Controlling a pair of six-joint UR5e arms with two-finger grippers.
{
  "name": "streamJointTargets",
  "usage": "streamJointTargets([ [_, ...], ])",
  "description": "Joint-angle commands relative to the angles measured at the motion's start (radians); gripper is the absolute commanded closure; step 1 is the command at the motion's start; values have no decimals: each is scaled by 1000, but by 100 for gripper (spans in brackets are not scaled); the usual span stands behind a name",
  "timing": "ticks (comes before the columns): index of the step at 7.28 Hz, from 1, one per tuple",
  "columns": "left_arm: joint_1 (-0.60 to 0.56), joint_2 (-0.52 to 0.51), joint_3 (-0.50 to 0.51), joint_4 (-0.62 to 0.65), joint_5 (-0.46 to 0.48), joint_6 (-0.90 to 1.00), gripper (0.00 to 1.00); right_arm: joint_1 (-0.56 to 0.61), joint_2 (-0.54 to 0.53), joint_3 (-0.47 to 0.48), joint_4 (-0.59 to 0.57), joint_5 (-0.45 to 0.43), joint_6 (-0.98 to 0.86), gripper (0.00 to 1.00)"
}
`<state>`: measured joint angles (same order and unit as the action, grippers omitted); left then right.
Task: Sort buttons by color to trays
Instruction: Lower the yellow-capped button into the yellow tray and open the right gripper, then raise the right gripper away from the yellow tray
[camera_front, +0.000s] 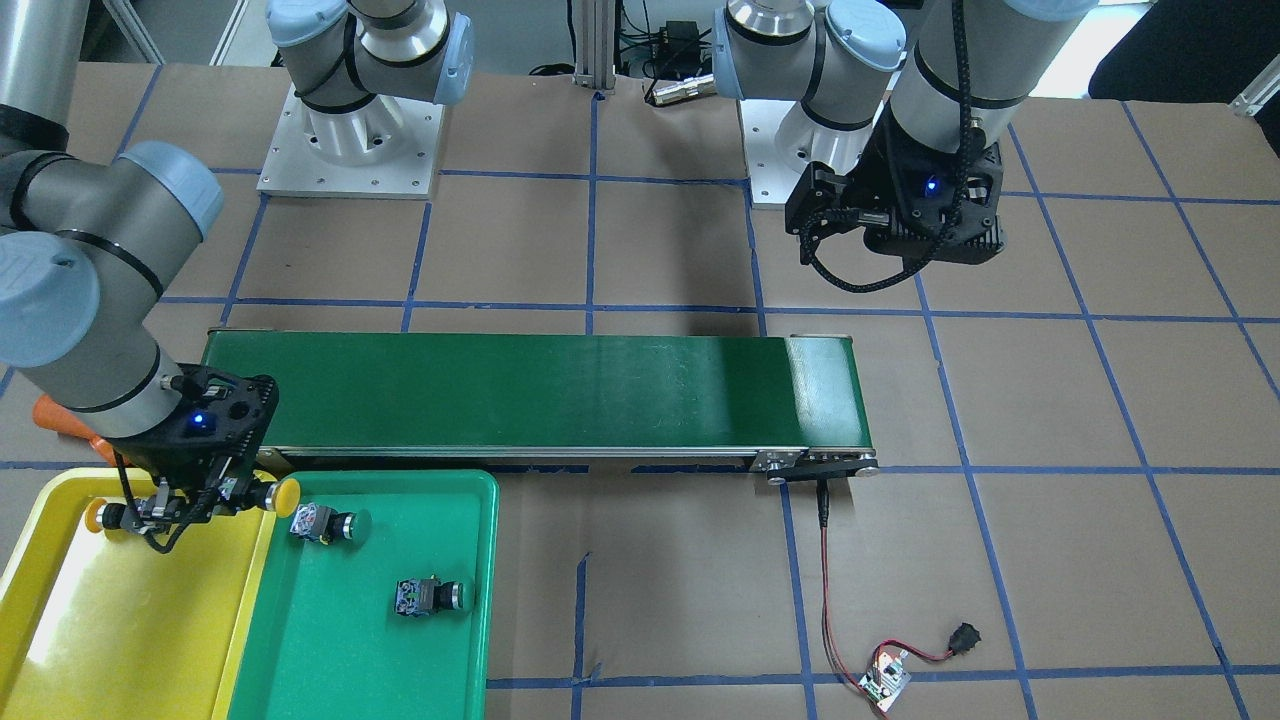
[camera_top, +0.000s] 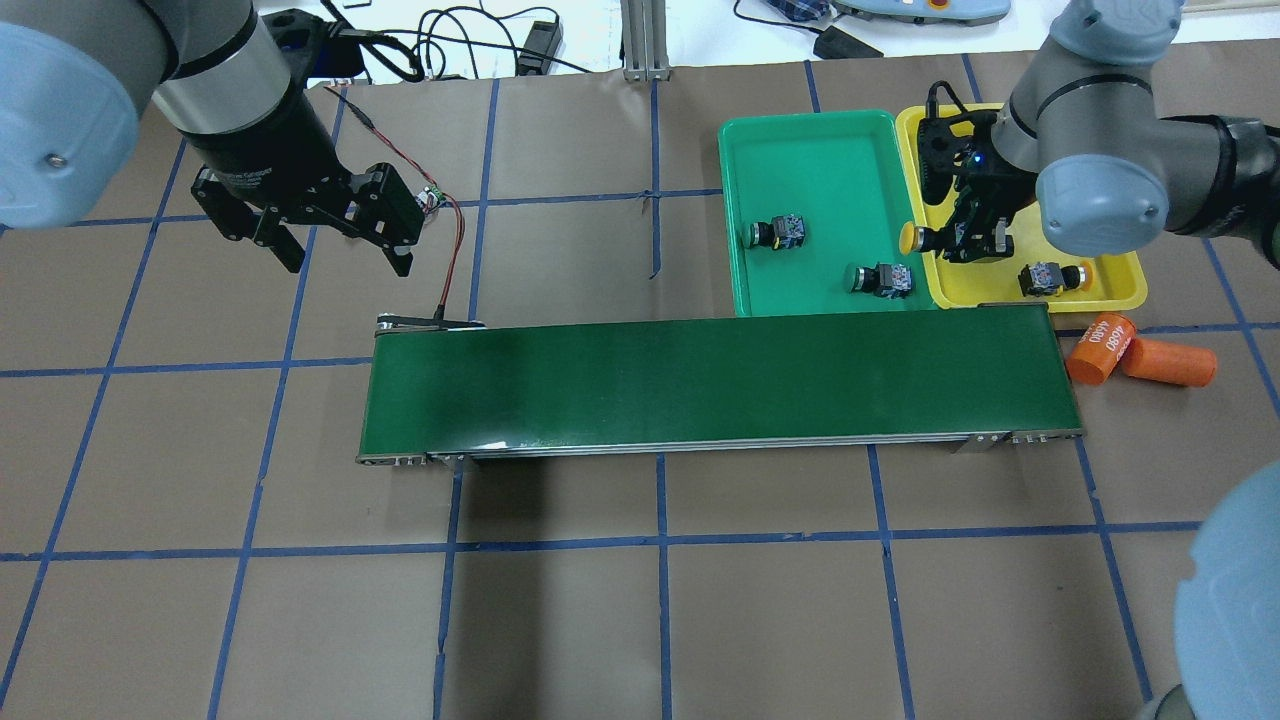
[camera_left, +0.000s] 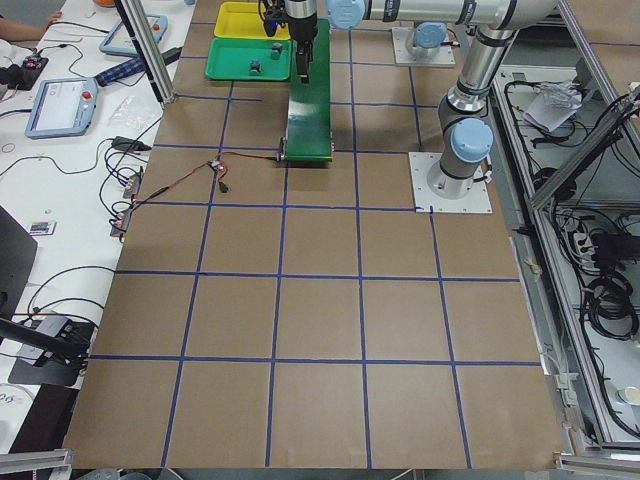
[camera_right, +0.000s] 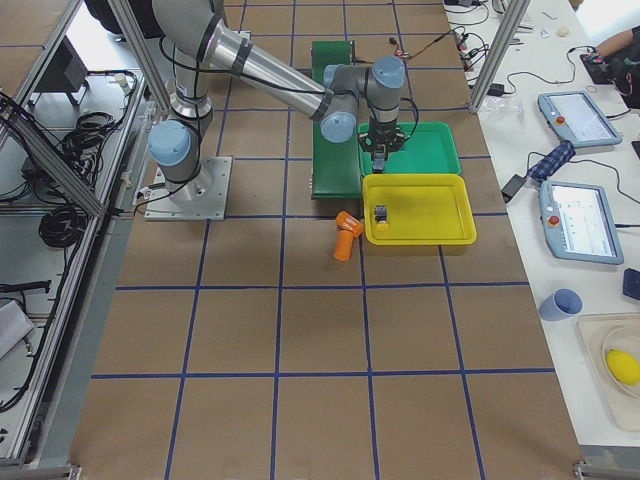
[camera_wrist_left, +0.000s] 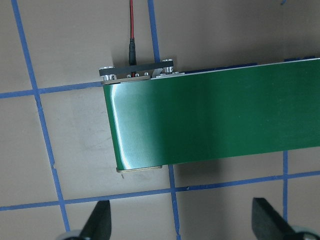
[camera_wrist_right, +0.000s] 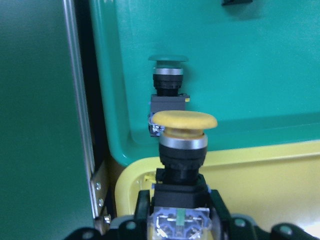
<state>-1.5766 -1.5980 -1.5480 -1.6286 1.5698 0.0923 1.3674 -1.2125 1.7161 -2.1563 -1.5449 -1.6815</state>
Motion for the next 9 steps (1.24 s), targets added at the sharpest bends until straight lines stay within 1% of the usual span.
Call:
streamJointTargets([
  [1,0,-5,3,16,9,4,0,-66,89,-87,-5,3,-48,99],
  [2,0,-28,23,15,6,1,0,-94,140,-123,-8,6,-158,82],
  [3,0,-26,20,13,7,1,0,-123,163,-136,-5,17,-168,1],
  [4,0,-10,5,13,0,1,0,-122,148,-138,6,11,-167,0],
  [5,1,-20,23,15,4,1,0,-113,93,-136,41,14,-165,0],
  [6,1,-17,22,15,1,1,0,-81,-9,-141,185,37,-83,0],
  [7,1,-17,20,15,1,1,0,-55,-86,-144,261,42,37,0],
  [8,1,-17,11,15,3,1,0,-25,-128,-147,336,43,198,0],
  [9,1,-20,14,15,1,0,0,23,-174,-147,373,43,376,0],
])
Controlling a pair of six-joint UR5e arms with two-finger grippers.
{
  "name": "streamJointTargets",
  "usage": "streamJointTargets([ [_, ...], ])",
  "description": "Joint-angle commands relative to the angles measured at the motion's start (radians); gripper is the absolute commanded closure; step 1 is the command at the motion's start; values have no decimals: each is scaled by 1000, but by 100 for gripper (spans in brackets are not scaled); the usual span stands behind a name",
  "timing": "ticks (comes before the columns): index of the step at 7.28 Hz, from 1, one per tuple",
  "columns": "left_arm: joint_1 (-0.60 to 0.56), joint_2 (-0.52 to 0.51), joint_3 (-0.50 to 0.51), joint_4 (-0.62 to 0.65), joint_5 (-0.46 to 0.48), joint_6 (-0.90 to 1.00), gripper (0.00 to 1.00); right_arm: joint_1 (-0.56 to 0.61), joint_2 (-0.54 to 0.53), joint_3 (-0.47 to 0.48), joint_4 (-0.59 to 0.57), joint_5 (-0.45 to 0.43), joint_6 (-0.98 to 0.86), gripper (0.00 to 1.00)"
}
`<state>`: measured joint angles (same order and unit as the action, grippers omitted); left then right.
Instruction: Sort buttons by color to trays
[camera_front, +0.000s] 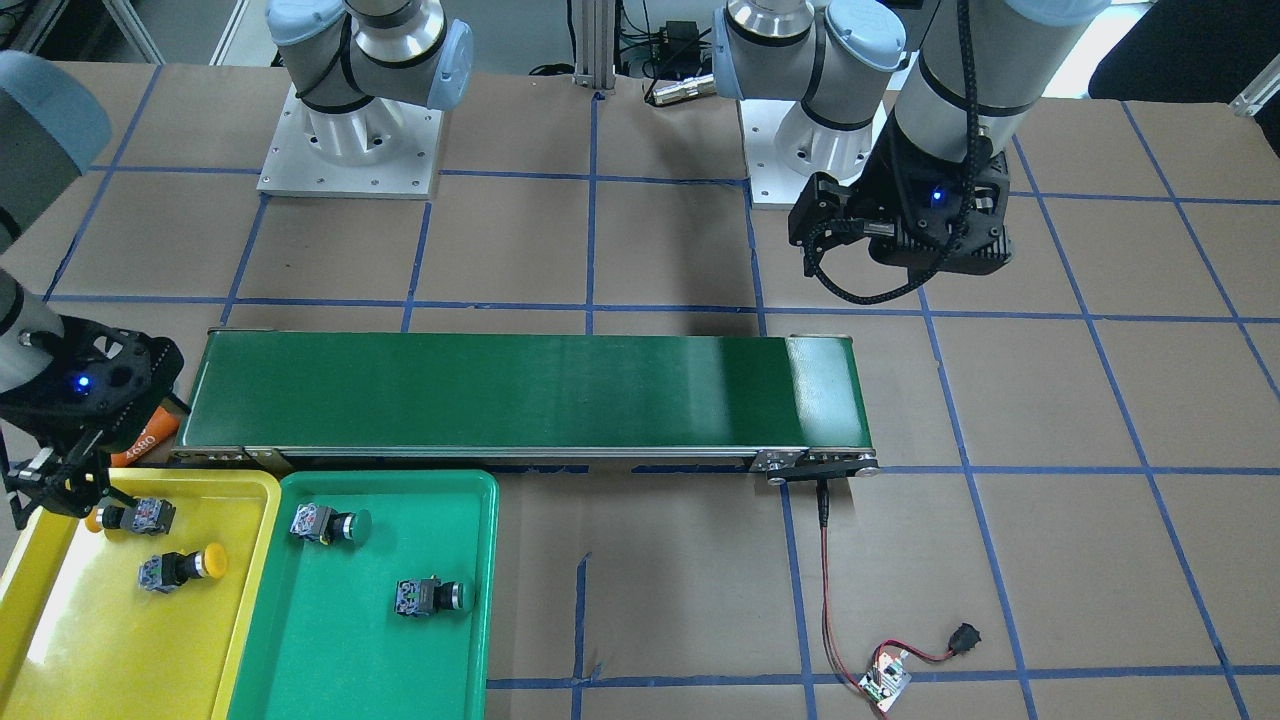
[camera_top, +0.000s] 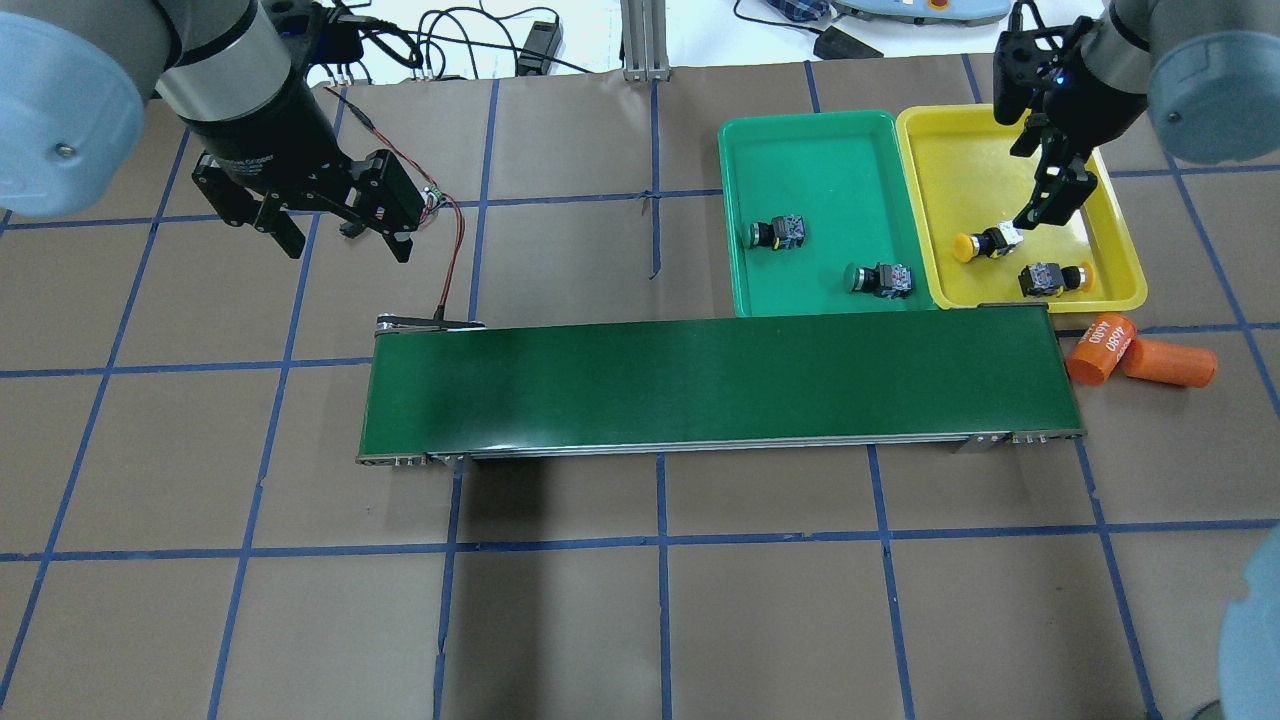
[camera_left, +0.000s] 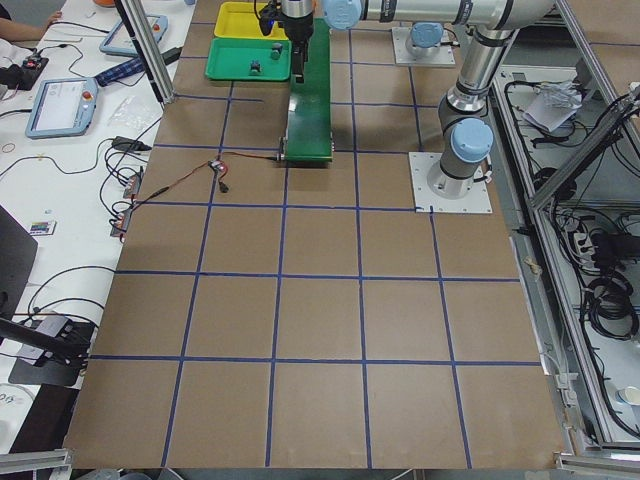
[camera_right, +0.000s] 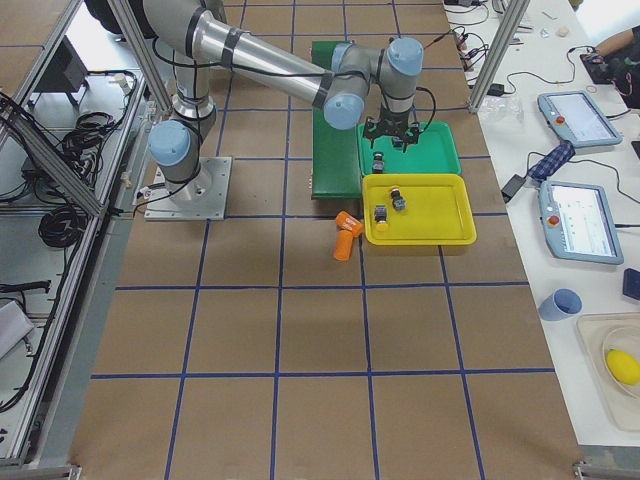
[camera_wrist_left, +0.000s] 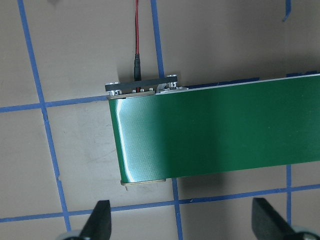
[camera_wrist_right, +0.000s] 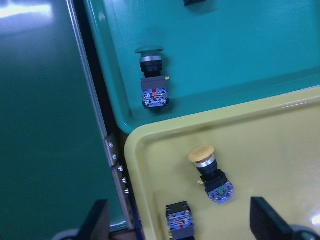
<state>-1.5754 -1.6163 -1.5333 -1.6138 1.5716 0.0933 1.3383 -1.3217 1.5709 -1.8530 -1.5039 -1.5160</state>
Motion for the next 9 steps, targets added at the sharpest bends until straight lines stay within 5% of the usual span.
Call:
streamJointTargets([
  [1,0,-1,-2,0,-4,-1,0,108,-138,-2,119,-7,403,0],
  [4,0,-5,-1,0,-7,-3,0,171,-279,-2,303,1,895,0],
  [6,0,-5,-1,2,-7,-3,0,176,-278,3,311,2,1269,0],
  [9,0,-8,1,2,-2,-1,0,176,-277,7,321,-13,1430,0],
])
